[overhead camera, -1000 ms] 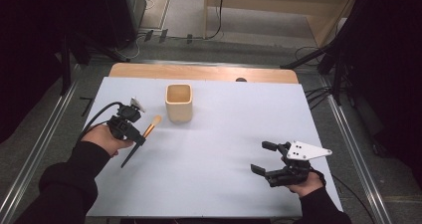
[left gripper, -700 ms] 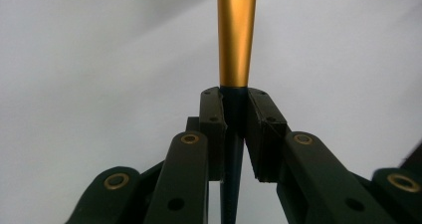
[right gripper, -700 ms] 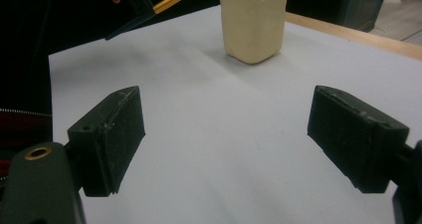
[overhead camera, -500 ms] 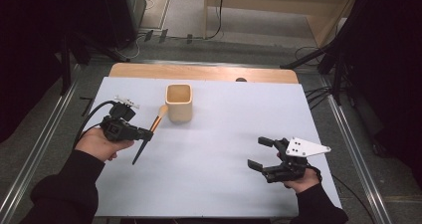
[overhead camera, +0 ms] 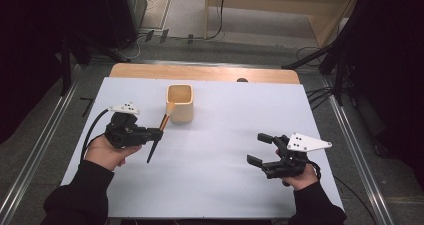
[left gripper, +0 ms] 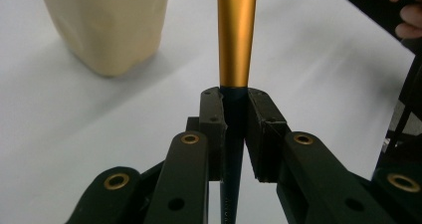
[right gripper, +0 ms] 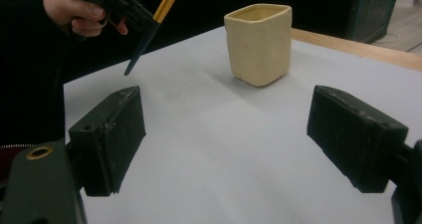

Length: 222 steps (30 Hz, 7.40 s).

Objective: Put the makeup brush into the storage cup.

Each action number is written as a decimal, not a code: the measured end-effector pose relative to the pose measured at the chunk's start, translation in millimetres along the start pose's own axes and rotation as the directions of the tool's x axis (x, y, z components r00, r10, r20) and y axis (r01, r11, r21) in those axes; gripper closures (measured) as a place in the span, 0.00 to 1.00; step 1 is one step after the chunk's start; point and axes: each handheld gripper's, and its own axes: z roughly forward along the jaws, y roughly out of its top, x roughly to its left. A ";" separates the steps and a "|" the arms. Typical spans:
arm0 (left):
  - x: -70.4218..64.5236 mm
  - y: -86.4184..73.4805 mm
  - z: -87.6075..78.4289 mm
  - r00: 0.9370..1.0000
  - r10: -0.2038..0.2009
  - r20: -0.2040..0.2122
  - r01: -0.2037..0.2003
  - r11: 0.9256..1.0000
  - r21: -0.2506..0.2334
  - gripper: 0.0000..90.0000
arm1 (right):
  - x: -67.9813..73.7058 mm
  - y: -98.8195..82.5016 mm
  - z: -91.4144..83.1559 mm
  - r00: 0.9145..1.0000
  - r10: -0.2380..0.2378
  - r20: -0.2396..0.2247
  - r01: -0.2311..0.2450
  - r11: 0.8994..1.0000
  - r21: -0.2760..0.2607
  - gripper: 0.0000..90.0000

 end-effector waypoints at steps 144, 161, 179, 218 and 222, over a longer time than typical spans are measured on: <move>-30.8 -14.1 48.6 0.885 0.351 0.305 -0.262 0.918 -0.296 0.88 | 35.1 45.9 92.7 0.948 -0.066 -0.311 0.096 0.992 0.083 0.40; -6.6 -7.4 22.4 0.924 0.319 0.211 -0.244 0.917 -0.317 0.88 | 30.3 26.1 79.1 0.962 -0.072 -0.265 0.098 0.991 0.088 0.32; 9.4 46.7 -0.1 0.936 0.321 0.147 -0.256 0.904 -0.344 0.88 | 24.8 13.6 61.5 0.976 -0.091 -0.199 0.105 0.992 0.062 0.25; 41.6 131.7 18.2 0.963 0.269 -0.013 -0.254 0.890 -0.378 0.88 | 25.2 14.3 68.3 0.982 -0.105 -0.160 0.116 0.991 0.065 0.25; 46.4 133.5 23.8 0.965 0.259 -0.028 -0.250 0.890 -0.380 0.88 | 25.3 14.4 68.3 0.982 -0.101 -0.162 0.113 0.992 0.063 0.25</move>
